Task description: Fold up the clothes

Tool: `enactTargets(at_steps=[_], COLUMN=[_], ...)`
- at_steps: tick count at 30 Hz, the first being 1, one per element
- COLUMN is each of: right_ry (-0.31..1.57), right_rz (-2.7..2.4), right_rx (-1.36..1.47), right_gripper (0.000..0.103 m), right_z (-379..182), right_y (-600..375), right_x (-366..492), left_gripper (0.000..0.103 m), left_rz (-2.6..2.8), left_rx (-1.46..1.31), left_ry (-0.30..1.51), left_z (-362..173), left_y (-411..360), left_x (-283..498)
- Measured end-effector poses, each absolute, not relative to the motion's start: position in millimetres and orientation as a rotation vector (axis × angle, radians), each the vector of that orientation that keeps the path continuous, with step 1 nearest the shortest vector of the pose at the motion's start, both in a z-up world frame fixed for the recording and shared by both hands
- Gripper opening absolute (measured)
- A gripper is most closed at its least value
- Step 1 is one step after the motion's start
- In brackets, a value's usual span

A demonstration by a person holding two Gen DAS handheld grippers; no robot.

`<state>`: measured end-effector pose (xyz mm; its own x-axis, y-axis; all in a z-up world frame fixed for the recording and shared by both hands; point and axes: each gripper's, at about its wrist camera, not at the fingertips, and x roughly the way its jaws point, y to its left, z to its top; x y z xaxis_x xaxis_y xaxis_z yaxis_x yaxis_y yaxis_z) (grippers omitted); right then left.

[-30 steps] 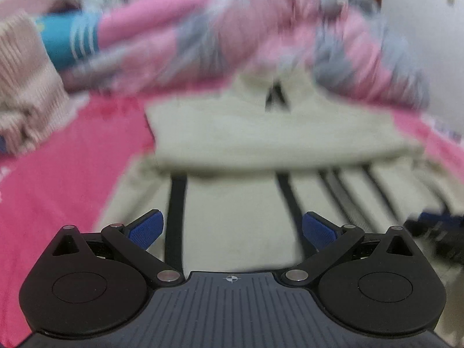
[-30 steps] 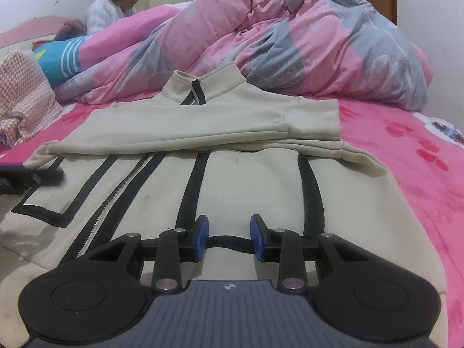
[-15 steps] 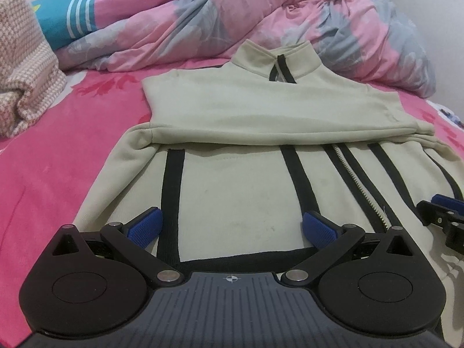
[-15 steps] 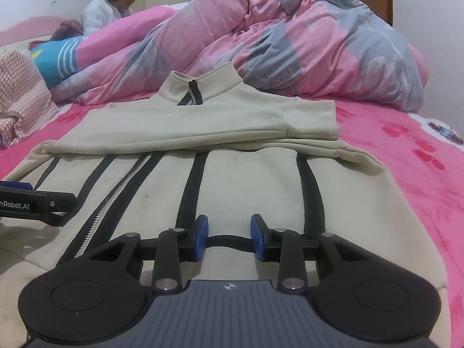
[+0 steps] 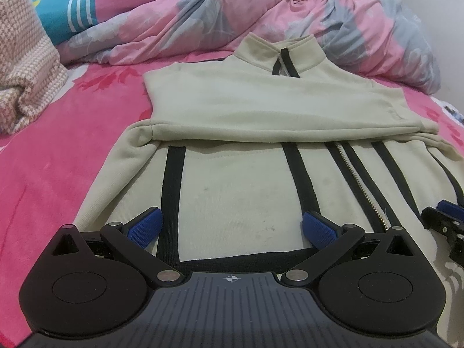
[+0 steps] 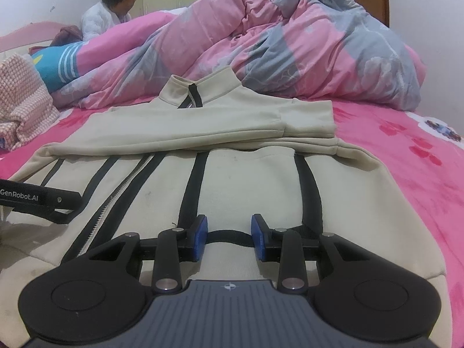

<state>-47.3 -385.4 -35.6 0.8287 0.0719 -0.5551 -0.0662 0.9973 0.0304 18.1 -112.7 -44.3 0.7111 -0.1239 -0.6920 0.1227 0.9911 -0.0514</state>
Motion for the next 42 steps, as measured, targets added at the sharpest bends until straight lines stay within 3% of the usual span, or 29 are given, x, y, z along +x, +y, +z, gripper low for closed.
enactTargets(at_steps=[39,42], right_ry=[0.545,0.566], right_rz=[0.084,0.101], right_rx=[0.041,0.053], right_gripper=[0.037,0.043], right_z=[-40,-28], right_y=[-389,-386], right_x=[-54,-53], left_gripper=[0.103,0.103], left_rz=[-0.107,-0.107], left_rx=[0.017,0.018], left_ry=[0.778,0.782], left_z=[-43,-43], left_y=[-118,-118], left_x=[17,17])
